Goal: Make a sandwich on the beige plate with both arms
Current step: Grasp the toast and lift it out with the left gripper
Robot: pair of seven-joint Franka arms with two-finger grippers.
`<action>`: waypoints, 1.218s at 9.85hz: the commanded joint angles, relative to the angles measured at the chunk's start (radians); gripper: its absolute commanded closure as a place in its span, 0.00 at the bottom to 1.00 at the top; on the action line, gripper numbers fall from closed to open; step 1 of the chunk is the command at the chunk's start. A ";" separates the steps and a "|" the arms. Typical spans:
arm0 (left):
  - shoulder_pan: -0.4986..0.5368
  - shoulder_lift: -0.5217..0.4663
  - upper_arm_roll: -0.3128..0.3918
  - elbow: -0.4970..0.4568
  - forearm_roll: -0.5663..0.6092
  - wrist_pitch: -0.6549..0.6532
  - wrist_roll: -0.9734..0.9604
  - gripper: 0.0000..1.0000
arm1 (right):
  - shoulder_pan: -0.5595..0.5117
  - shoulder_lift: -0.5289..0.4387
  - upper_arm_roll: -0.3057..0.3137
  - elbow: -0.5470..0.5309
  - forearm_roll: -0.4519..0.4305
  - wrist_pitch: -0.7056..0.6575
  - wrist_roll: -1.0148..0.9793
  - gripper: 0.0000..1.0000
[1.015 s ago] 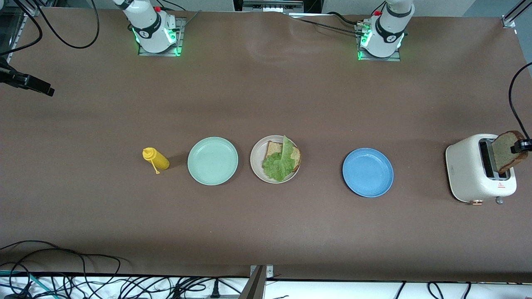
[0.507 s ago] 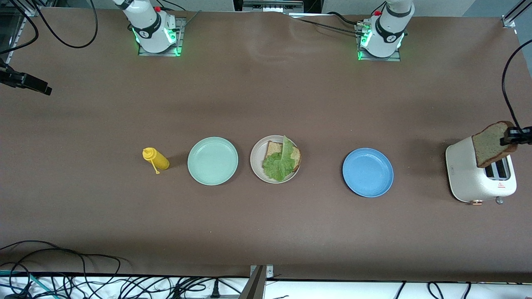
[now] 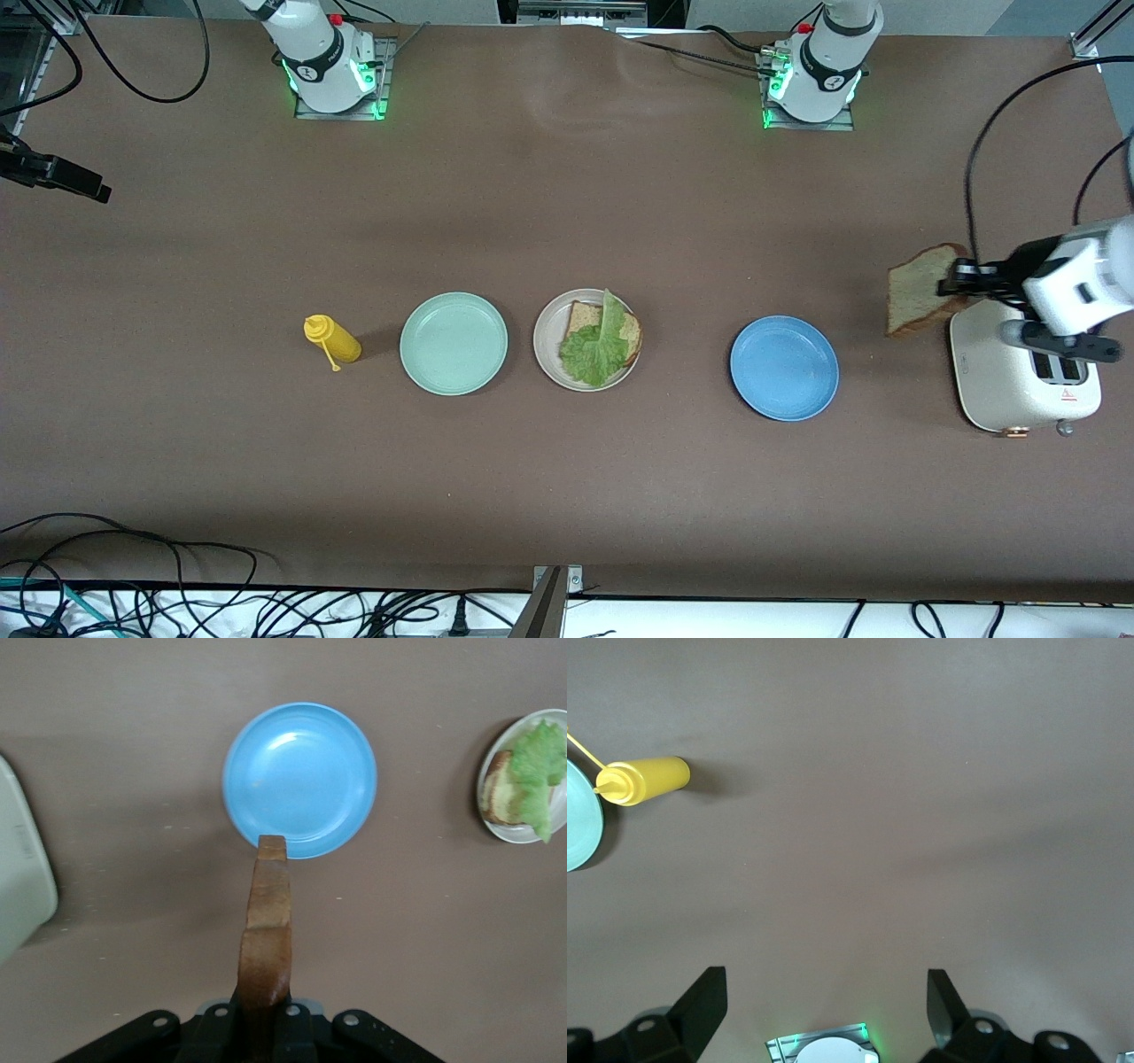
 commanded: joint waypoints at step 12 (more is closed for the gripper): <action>-0.378 0.450 0.006 0.007 -0.769 0.497 0.168 1.00 | 0.002 0.002 0.011 0.008 0.016 0.010 -0.017 0.00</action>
